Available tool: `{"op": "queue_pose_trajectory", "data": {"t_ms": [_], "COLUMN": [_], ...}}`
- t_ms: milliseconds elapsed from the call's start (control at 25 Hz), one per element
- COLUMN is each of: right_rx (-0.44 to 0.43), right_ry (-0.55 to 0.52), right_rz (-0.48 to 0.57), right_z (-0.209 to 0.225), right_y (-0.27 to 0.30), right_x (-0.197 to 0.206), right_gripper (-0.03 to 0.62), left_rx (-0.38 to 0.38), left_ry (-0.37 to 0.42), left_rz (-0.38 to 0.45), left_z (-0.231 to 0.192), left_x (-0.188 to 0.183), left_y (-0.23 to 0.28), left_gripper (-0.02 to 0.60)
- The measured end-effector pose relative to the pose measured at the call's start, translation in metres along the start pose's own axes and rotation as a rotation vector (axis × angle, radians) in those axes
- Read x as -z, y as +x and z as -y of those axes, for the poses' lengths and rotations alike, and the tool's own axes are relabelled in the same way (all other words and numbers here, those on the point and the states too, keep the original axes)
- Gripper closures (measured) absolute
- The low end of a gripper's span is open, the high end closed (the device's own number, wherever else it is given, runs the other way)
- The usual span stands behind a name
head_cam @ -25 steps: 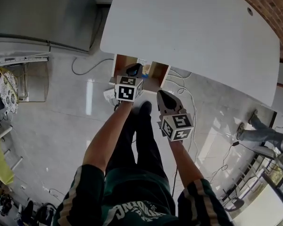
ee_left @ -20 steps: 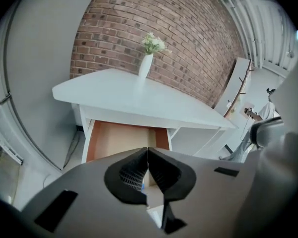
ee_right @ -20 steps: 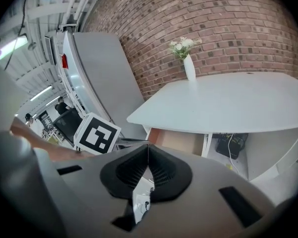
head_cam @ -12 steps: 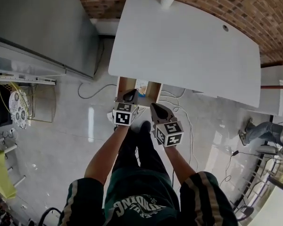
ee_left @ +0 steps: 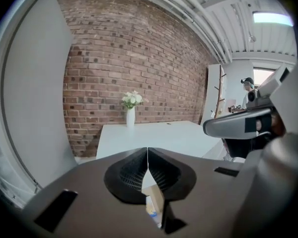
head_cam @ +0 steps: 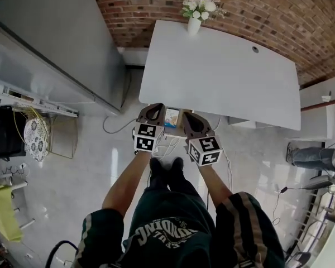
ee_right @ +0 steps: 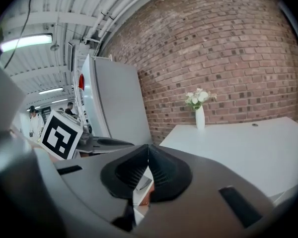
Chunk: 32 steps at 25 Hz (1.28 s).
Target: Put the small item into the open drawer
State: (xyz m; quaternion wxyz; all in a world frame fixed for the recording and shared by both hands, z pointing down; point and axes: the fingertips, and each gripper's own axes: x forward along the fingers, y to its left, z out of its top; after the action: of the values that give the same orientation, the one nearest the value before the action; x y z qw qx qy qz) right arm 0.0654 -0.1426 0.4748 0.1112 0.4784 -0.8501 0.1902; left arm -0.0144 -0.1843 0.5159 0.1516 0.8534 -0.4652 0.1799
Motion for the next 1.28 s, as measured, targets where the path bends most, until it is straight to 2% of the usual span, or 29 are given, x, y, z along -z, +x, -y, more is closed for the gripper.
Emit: {"op": "queue_pose_trajectory", "data": {"t_ms": [200,320,520,880,1280], "right_rx": [-0.001,-0.009,-0.012,-0.001,0.006], "right_ry": [-0.070,-0.099,-0.123,-0.123,-0.131], "right_rz": [0.072,0.117,0.134,0.157,0.161], "right_z": [-0.008,-0.017,-0.024,-0.039,-0.053], "right_y": [-0.021,-0.031,-0.041,-0.043,-0.041], "right_x": [-0.042,-0.070,-0.081,-0.077,-0.074], "right_gripper": [0.569,0.569,0.569,0.569,0.569], "left_rx": [-0.007,-0.015,-0.021,-0.010,-0.002], "left_ry": [0.004,0.039,0.095,0.114,0.100], "left_rz": [0.068,0.118,0.187,0.183,0.181], "left_z": [0.001,-0.009,-0.010,-0.012,-0.018], "left_x": [-0.037,-0.065,-0.099,-0.086,-0.080], "left_y": [-0.024,-0.044,-0.066,-0.078,-0.089], "left_gripper": [0.565,0.565,0.563,0.564,0.563]}}
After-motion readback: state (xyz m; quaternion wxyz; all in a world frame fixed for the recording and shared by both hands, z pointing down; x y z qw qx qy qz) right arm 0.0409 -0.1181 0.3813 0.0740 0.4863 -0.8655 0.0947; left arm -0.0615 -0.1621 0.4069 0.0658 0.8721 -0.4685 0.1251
